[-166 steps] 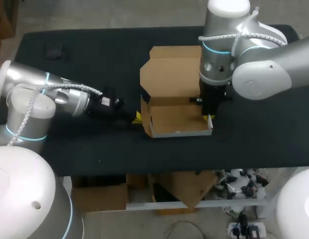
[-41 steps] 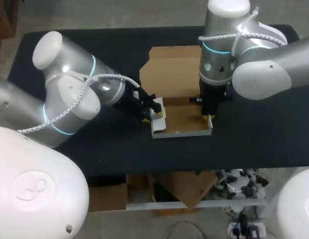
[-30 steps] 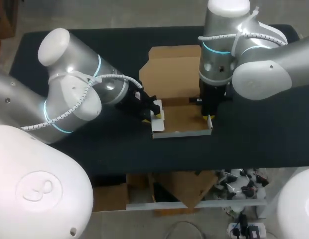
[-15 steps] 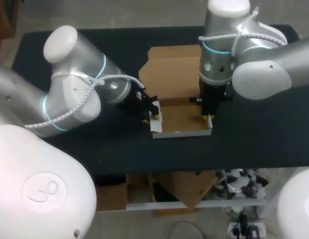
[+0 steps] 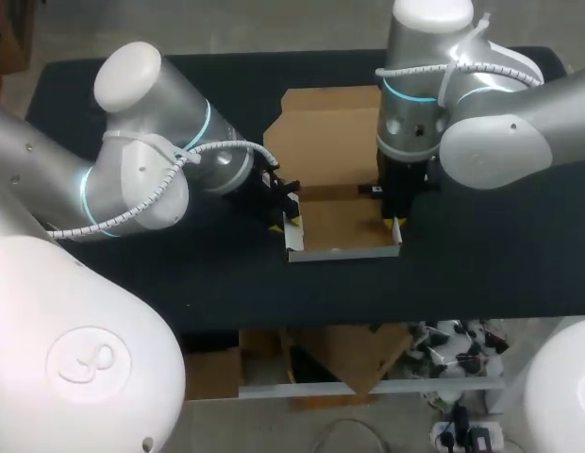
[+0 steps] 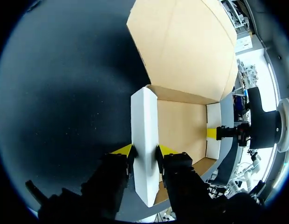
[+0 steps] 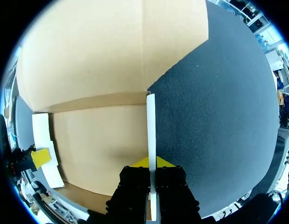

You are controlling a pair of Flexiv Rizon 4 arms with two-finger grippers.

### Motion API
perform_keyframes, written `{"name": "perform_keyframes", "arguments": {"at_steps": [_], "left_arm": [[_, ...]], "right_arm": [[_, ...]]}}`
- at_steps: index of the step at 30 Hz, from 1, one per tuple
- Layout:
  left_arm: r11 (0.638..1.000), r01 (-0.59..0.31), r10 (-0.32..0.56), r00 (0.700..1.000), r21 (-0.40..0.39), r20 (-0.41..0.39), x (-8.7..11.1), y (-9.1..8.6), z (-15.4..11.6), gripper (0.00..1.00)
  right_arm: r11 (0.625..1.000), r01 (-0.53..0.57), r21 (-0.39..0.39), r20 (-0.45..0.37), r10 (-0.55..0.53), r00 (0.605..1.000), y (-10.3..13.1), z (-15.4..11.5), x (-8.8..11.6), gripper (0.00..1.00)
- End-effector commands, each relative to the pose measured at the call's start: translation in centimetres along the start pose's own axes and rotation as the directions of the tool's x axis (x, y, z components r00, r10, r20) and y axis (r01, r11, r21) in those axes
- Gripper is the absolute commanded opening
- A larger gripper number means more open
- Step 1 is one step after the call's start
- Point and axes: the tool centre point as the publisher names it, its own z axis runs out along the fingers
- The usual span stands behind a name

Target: Assemble the packaging by folding the flat box into shape, placing the metal phone stand inside, and closing the box properly

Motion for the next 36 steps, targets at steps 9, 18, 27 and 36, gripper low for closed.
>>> {"name": "perform_keyframes", "arguments": {"at_steps": [9,18,27,36], "left_arm": [[1.000,0.000,-0.002,0.970,0.006,0.242,-0.13,-0.16,0.27,0.26],[1.000,0.000,0.000,0.958,0.002,0.286,-0.31,-0.32,0.34,0.22],[1.000,0.000,0.000,0.941,0.002,0.339,-0.39,-0.28,0.60,0.22],[1.000,0.006,-0.008,0.921,0.005,0.390,-0.40,-0.18,0.93,0.20]], "right_arm": [[1.000,-0.001,0.000,0.002,0.001,1.000,-0.02,0.11,-0.01,0.00],[1.000,-0.001,0.000,0.002,0.001,1.000,-0.02,0.11,-0.01,0.00],[1.000,-0.001,0.000,0.002,0.001,1.000,-0.02,0.11,-0.01,0.00],[1.000,-0.001,0.000,0.002,0.001,1.000,-0.02,0.11,-0.01,0.00]]}}
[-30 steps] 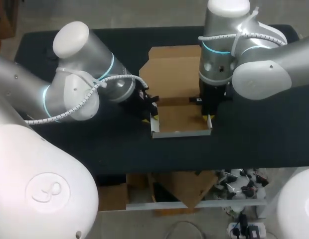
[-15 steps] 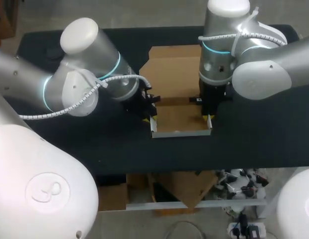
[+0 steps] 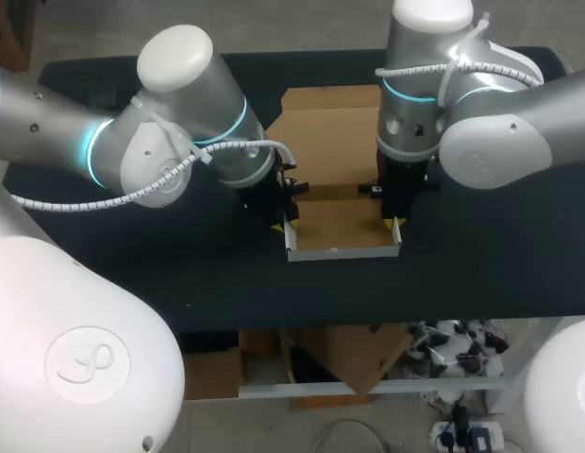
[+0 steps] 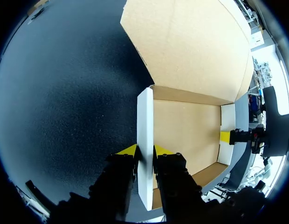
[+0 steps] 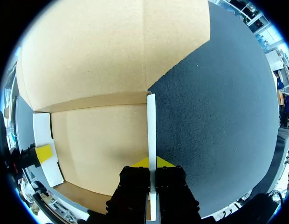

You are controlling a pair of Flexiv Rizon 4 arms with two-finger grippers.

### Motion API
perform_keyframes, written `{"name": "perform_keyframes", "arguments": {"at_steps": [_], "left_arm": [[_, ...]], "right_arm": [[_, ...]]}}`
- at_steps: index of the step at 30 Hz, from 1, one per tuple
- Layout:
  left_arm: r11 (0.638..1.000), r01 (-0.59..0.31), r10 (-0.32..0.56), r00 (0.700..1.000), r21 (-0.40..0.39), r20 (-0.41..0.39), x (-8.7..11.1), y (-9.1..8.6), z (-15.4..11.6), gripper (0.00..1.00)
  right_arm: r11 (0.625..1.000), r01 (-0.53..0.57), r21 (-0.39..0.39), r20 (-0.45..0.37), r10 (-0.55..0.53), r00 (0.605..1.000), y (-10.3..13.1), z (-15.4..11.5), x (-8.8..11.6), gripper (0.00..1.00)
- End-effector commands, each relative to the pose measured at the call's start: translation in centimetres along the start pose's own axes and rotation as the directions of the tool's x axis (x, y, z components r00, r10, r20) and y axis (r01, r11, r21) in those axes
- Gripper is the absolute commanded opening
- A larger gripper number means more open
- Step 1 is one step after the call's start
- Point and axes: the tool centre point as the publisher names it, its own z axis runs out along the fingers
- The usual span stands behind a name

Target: Assemble the packaging by folding the flat box into shape, placing the metal phone stand inside, and closing the box properly

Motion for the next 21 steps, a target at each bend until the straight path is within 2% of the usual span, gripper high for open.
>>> {"name": "perform_keyframes", "arguments": {"at_steps": [1,6,12,21], "left_arm": [[1.000,0.004,-0.006,0.973,0.008,0.233,0.18,0.08,0.49,0.19],[1.000,0.009,-0.011,0.966,0.006,0.259,0.18,0.07,0.66,0.16],[1.000,0.014,-0.018,0.957,0.013,0.291,0.15,-0.03,0.80,0.00],[1.000,0.016,-0.021,0.945,0.020,0.327,-0.03,0.10,0.99,0.00]], "right_arm": [[1.000,-0.001,0.000,0.002,0.001,1.000,-0.02,0.12,-0.03,0.00],[1.000,-0.001,0.000,0.002,0.001,1.000,-0.02,0.12,-0.03,0.00],[1.000,-0.001,0.000,0.002,0.001,1.000,-0.02,0.12,-0.03,0.00],[1.000,-0.001,0.000,0.002,0.001,1.000,-0.02,0.12,-0.03,0.00]]}}
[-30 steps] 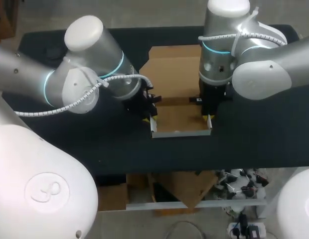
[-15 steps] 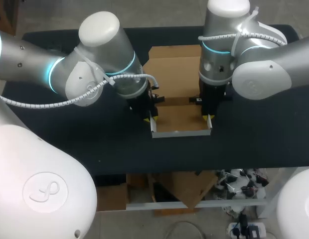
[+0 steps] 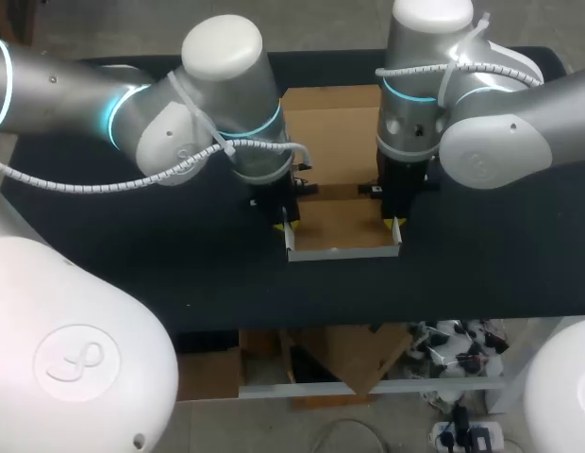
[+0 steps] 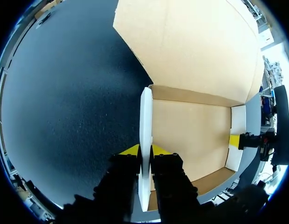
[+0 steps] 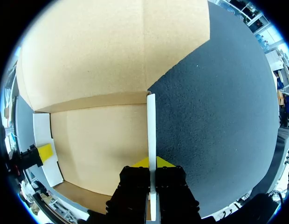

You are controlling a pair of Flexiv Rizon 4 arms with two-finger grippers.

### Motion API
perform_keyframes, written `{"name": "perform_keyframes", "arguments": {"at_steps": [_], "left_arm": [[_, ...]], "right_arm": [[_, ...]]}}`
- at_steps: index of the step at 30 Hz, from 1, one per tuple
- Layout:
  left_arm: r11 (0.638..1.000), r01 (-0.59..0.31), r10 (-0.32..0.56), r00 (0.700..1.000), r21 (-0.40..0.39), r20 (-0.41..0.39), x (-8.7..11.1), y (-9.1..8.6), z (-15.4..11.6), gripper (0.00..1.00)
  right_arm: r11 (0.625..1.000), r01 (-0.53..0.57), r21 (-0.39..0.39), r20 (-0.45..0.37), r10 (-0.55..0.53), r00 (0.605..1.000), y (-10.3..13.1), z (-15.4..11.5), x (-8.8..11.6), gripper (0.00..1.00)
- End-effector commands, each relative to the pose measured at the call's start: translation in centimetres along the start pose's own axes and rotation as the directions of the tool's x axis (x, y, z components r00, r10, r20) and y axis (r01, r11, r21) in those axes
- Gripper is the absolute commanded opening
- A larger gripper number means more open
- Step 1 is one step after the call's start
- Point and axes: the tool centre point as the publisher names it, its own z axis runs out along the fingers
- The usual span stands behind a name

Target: Assemble the packaging by folding the flat box into shape, placing the metal phone stand inside, and closing the box properly

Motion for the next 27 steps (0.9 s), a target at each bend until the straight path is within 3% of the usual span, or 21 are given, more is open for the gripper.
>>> {"name": "perform_keyframes", "arguments": {"at_steps": [1,27], "left_arm": [[1.000,0.002,-0.003,0.983,0.007,0.186,0.24,0.09,0.90,0.00],[1.000,0.013,-0.012,0.990,-0.006,0.141,-0.46,0.18,0.84,0.00]], "right_arm": [[1.000,-0.001,0.000,0.002,0.001,1.000,-0.03,0.13,-0.02,0.00],[1.000,-0.001,0.000,0.002,0.001,1.000,-0.03,0.13,-0.02,0.00]]}}
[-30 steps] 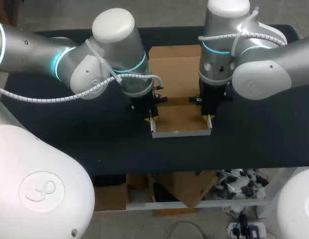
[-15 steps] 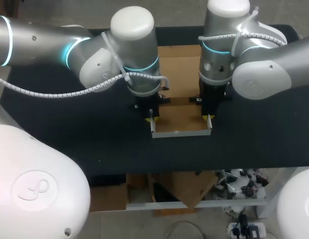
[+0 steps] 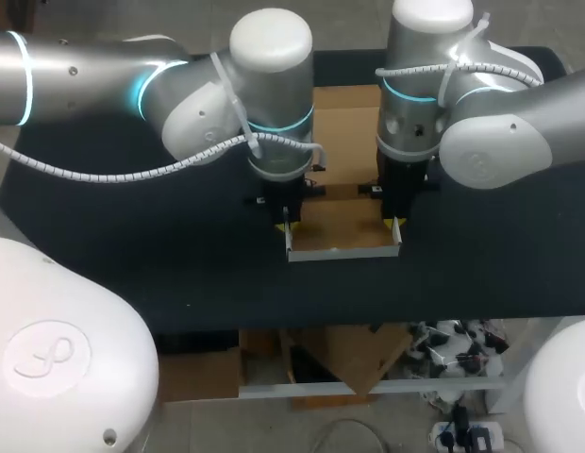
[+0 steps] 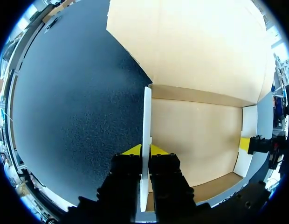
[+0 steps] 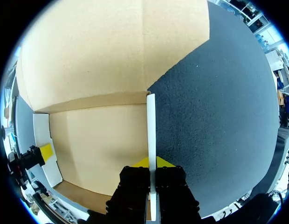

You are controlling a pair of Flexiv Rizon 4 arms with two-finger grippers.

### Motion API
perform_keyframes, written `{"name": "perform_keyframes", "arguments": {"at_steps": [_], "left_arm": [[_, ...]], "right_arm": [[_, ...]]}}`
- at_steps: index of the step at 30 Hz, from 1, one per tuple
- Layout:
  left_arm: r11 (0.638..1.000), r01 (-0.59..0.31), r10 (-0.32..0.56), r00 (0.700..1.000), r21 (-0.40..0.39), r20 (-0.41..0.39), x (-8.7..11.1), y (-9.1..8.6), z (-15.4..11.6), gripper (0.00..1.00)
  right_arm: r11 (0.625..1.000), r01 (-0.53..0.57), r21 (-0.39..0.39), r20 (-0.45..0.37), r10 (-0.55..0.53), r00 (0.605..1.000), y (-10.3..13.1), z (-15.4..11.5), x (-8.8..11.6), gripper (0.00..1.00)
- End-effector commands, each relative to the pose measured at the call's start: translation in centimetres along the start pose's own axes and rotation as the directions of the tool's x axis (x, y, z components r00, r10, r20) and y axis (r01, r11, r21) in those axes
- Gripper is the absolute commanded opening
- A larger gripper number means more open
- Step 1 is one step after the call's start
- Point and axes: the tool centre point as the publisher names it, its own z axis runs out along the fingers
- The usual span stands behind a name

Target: Assemble the packaging by folding the flat box into shape, placing the metal phone stand inside, and closing the box properly

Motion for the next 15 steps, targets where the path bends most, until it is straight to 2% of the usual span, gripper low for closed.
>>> {"name": "perform_keyframes", "arguments": {"at_steps": [1,2,4,9,11,15], "left_arm": [[1.000,0.002,-0.002,1.000,-0.006,-0.001,-0.12,0.08,0.81,0.00],[1.000,0.002,-0.002,1.000,-0.006,-0.003,-0.15,0.08,0.80,0.00],[1.000,0.003,-0.003,1.000,-0.009,-0.008,-0.21,0.06,0.78,0.13],[1.000,0.001,-0.001,1.000,-0.015,-0.020,-0.33,0.03,0.69,0.18],[1.000,0.000,0.000,1.000,-0.016,-0.023,-0.37,0.02,0.62,0.24],[1.000,-0.003,0.002,0.999,-0.026,-0.041,-0.48,-0.04,0.42,0.22]], "right_arm": [[1.000,-0.001,0.000,0.002,0.001,1.000,-0.04,0.13,-0.03,0.00],[1.000,-0.001,0.000,0.002,0.001,1.000,-0.04,0.13,-0.03,0.00],[1.000,-0.001,0.000,0.002,0.001,1.000,-0.04,0.13,-0.03,0.00],[1.000,-0.001,0.000,0.002,0.001,1.000,-0.04,0.13,-0.03,0.00],[1.000,-0.001,0.000,0.002,0.001,1.000,-0.04,0.13,-0.03,0.00],[1.000,-0.001,0.000,0.002,0.001,1.000,-0.04,0.13,-0.03,0.00]]}}
